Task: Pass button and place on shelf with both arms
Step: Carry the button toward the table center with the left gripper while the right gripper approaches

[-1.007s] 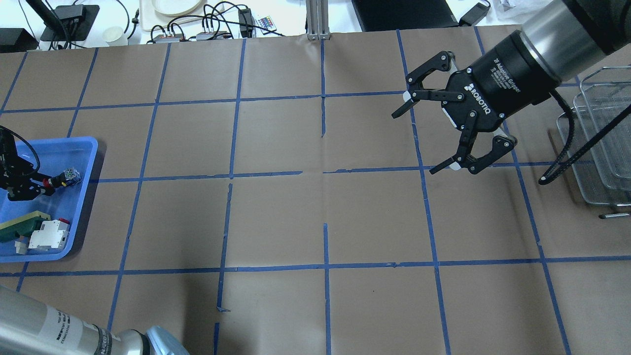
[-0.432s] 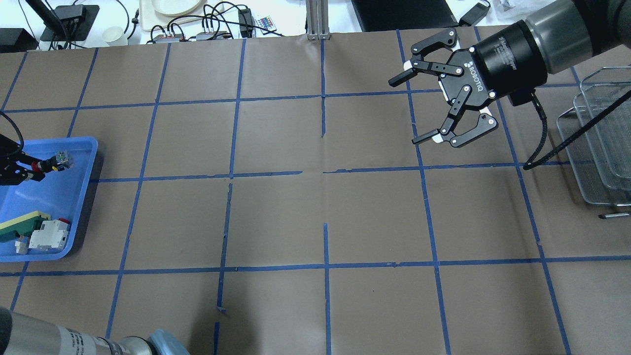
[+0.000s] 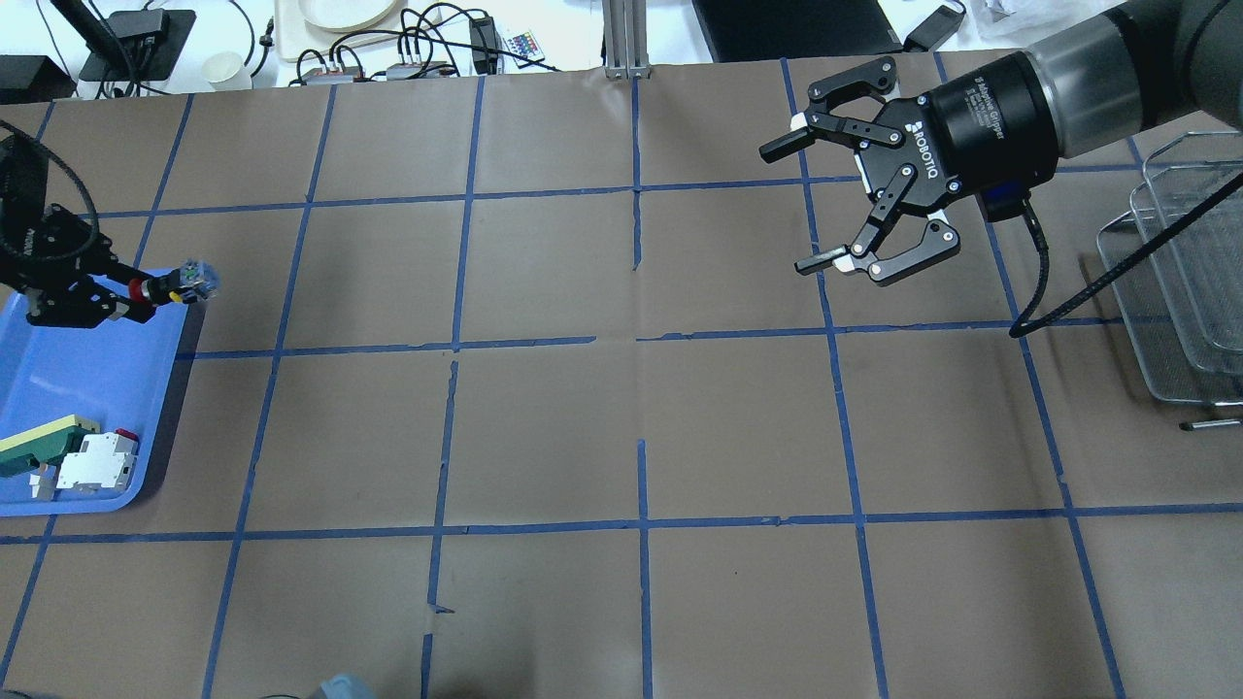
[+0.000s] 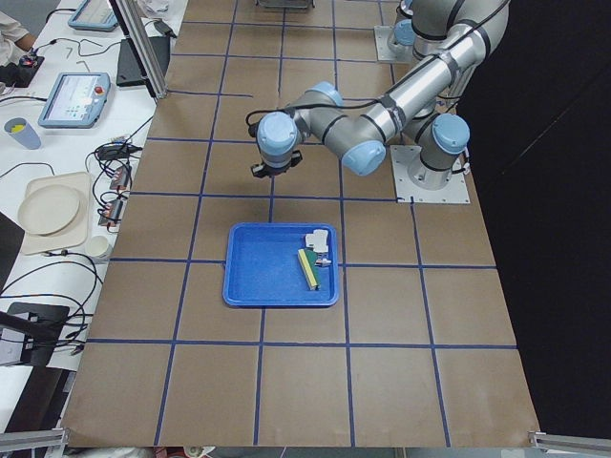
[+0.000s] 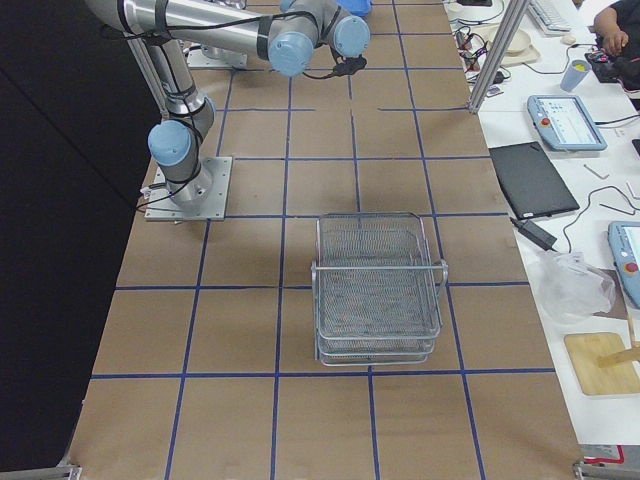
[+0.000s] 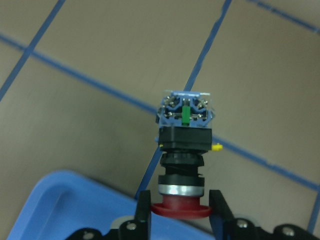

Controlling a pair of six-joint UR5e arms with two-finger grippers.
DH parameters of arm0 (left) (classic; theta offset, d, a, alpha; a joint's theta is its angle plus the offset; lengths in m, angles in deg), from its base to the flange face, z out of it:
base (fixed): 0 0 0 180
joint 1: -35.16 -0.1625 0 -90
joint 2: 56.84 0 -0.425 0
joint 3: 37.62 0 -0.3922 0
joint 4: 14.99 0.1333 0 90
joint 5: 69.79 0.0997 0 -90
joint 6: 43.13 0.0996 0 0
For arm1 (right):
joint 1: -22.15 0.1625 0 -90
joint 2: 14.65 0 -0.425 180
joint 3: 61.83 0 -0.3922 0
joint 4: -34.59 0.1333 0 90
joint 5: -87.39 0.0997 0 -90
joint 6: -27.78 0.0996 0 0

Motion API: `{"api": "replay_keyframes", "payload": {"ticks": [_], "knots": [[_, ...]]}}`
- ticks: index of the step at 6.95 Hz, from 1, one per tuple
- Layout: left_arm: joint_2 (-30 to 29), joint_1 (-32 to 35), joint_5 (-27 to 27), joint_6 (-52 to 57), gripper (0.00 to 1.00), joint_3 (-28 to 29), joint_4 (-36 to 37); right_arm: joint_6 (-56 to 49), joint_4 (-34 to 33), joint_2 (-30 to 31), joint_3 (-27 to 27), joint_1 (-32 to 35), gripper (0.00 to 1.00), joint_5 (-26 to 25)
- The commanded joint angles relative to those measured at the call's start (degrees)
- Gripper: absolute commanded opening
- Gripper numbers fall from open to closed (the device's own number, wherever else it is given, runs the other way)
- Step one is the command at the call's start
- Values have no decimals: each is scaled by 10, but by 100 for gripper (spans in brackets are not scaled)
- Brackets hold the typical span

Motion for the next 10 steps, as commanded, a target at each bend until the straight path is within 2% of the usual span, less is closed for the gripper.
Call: {"api": "replay_keyframes", "payload": {"ticks": [1,2,4,5,7,8,10], "knots": [[57,102,-21,-9,17,-3,-50,18,1,-8,8,-12,100,67],[64,158,-32,-27,17,-5,-49,34,2,-27,7,-15,100,75],[77,275,-67,-139,25,4,-42,101,1,-35,7,-15,100,94],[82,316,-71,-137,25,8,-34,97,2,-41,12,-11,100,99],[94,364,-115,-151,26,0,-17,28,3,-45,38,-11,100,114],[92,386,-116,-155,26,-1,1,20,2,-45,50,-10,100,155],[75,392,-120,-186,26,-5,44,-9,5,-28,86,-6,100,168]]}}
